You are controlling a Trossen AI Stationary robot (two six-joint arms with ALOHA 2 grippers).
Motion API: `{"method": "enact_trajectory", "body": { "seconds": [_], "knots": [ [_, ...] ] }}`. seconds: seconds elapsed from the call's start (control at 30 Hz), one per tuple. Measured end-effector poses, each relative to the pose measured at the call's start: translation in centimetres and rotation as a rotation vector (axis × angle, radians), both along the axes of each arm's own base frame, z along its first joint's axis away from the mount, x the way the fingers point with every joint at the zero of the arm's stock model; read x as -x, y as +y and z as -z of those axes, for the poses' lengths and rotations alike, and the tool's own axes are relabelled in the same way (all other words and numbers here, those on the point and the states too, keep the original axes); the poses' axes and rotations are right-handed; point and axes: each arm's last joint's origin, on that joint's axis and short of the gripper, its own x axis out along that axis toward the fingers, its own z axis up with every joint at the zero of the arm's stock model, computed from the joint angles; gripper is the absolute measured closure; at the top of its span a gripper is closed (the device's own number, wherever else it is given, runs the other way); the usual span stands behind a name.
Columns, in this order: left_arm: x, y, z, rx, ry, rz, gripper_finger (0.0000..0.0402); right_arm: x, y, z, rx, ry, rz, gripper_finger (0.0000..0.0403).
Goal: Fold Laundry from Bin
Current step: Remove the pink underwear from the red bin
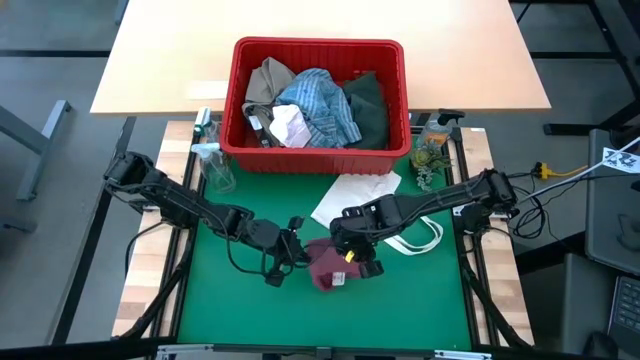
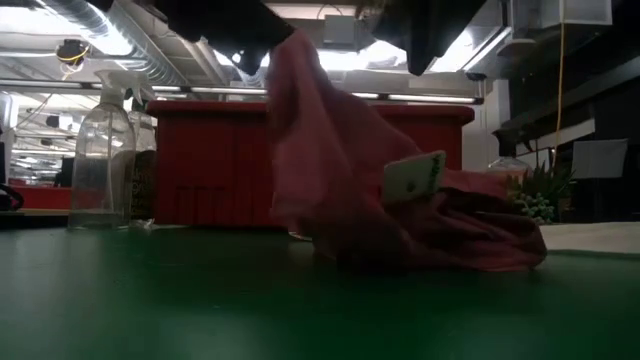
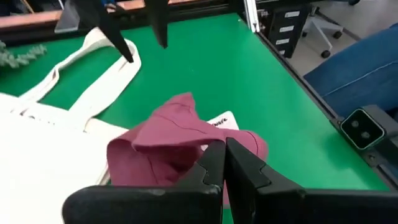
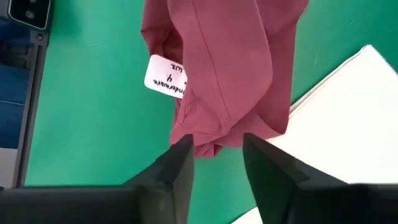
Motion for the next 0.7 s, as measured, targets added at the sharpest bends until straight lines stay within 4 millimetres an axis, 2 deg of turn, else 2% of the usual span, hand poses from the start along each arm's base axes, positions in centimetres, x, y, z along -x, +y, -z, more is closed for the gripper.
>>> {"method": "enact_trajectory", "body": {
  "seconds": [0.17,0.43,0.53,0.7],
  "knots": [
    [0.3,-0.3,0.4,0.013,0.055,-0.007,0.0401,0.0,0.0,0.0,-0.001,0.005,-0.002,0.023],
    [1.1,-2.2,1.2,0.058,0.121,0.018,0.0401,-1.1,0.3,1.0,0.004,-0.034,-0.049,0.0226],
    [1.2,-3.4,2.0,0.073,0.148,0.029,0.0401,-1.9,0.6,1.7,-0.001,-0.058,-0.052,0.0226],
    [0.8,-5.7,5.1,0.044,0.185,0.041,0.0401,-2.9,0.8,3.0,0.002,-0.059,-0.062,0.0226]
  ]
}}
